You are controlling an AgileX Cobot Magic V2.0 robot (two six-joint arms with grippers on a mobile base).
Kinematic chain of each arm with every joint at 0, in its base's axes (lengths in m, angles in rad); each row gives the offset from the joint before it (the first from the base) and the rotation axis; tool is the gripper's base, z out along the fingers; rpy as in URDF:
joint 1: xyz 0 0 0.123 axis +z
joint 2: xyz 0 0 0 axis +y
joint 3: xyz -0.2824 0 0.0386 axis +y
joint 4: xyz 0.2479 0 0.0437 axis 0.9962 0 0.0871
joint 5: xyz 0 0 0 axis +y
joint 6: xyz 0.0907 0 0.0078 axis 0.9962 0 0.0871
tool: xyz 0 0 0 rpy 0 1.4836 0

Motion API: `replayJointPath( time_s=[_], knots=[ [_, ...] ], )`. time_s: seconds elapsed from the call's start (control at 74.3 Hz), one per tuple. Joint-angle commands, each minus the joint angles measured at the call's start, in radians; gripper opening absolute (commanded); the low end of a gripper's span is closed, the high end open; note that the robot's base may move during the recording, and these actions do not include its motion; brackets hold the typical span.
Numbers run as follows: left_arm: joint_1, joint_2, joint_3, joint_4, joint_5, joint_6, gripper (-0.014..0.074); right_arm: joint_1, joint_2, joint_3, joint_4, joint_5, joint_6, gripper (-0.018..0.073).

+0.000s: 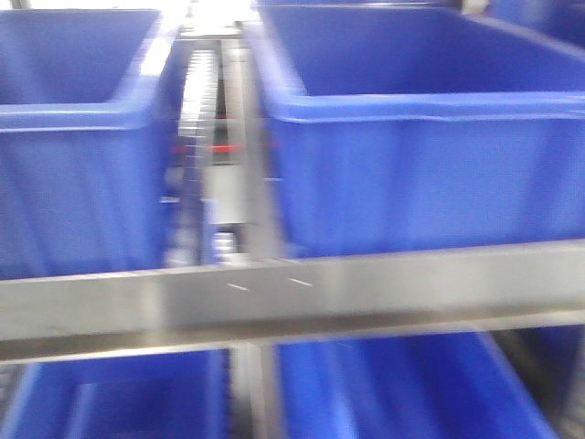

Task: Pick and sort blue part to right shelf
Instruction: 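Drive the base up to the shelf of open blue bins, then move the left gripper with its part over a blue bin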

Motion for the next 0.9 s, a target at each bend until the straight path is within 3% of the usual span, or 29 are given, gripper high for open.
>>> replayJointPath(
  time_s=[0.0, 0.377, 0.889],
  knots=[
    [-0.007, 0.015, -0.029, 0.002, -0.086, 0.0, 0.0314, -0.001, 0.017, -0.027, -0.023, -0.094, -0.006, 0.0336],
    [0.027, 0.015, -0.029, 0.002, -0.086, 0.0, 0.0314, -0.001, 0.017, -0.027, -0.023, -0.093, -0.006, 0.0336],
    [0.027, 0.015, -0.029, 0.002, -0.086, 0.0, 0.0314, -0.001, 0.017, -0.027, -0.023, -0.094, -0.006, 0.0336]
  ],
)
